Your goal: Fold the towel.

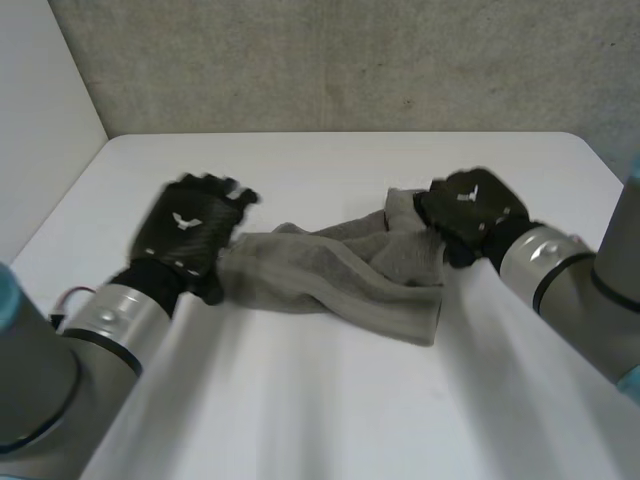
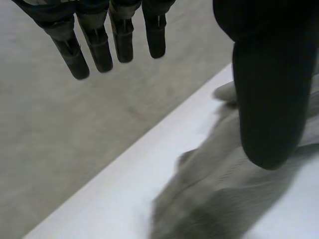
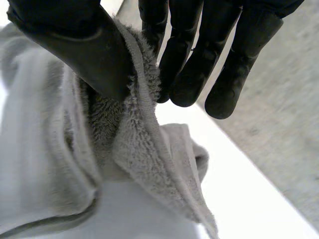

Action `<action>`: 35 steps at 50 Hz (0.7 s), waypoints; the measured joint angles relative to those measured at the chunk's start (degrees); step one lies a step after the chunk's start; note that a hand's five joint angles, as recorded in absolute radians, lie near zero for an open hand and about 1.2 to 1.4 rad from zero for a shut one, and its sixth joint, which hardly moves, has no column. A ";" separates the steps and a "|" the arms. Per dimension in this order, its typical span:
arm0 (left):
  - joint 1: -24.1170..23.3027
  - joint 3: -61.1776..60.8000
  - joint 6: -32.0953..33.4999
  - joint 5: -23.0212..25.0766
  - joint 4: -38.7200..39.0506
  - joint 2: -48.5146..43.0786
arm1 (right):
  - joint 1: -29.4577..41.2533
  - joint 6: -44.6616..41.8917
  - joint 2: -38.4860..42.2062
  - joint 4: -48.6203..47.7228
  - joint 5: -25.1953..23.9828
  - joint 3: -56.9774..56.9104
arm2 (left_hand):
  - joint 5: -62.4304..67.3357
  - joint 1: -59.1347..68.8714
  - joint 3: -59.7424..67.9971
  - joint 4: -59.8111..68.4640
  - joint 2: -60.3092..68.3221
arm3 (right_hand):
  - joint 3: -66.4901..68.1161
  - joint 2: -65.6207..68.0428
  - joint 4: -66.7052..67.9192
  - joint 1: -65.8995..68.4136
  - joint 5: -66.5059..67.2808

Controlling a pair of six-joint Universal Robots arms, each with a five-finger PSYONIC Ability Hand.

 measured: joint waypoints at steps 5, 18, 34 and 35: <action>-2.92 1.15 -0.23 5.43 2.92 -4.81 | -0.01 0.23 1.07 -0.21 -0.24 2.26 | -2.38 -2.33 -2.18 -2.51 -2.36 | 0.00 0.00 0.00 0.00 0.00; -10.74 15.27 -0.32 5.42 3.62 -18.97 | -1.45 0.63 0.91 0.37 0.08 2.46 | -1.44 -1.69 -1.57 -1.90 -1.62 | 0.11 0.00 0.00 0.00 0.00; -12.95 29.72 -1.61 -3.49 -2.10 -29.78 | -2.46 6.73 -12.08 8.92 -3.62 -1.75 | 1.50 1.18 1.36 0.98 1.32 | 0.23 0.00 0.01 0.00 0.01; -12.93 29.92 -1.86 -3.65 -2.08 -30.13 | -2.80 7.55 -12.78 9.19 -4.44 -1.93 | 1.66 1.35 1.52 1.14 1.46 | 0.24 0.00 0.01 0.00 0.01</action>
